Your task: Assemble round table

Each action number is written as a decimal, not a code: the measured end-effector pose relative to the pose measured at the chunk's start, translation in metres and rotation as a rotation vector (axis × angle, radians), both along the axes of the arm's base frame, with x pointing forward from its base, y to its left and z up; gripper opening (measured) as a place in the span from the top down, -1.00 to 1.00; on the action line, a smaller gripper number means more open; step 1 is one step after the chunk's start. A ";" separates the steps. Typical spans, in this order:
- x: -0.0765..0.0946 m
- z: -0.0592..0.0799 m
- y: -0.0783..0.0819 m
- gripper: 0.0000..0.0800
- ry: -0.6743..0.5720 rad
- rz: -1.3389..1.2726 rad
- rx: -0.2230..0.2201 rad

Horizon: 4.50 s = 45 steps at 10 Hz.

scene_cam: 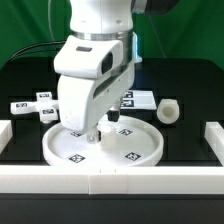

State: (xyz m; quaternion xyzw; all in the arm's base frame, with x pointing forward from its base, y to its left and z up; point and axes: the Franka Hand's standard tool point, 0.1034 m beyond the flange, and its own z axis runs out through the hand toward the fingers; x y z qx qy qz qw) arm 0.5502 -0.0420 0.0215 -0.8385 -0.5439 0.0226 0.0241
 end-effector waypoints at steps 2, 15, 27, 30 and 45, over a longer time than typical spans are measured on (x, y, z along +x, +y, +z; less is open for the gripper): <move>-0.001 -0.010 0.000 -0.62 0.012 0.001 0.003; 0.007 -0.012 0.020 -0.03 -0.004 0.032 0.011; 0.015 -0.012 0.081 -0.03 -0.015 0.089 0.017; 0.015 -0.013 0.081 -0.51 -0.014 0.088 0.017; -0.033 0.047 0.075 -0.62 -0.055 -0.691 -0.010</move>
Offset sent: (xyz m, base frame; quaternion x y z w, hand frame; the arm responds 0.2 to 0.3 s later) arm 0.0024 -0.0025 -0.0051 -0.0107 0.0143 -0.0003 0.9998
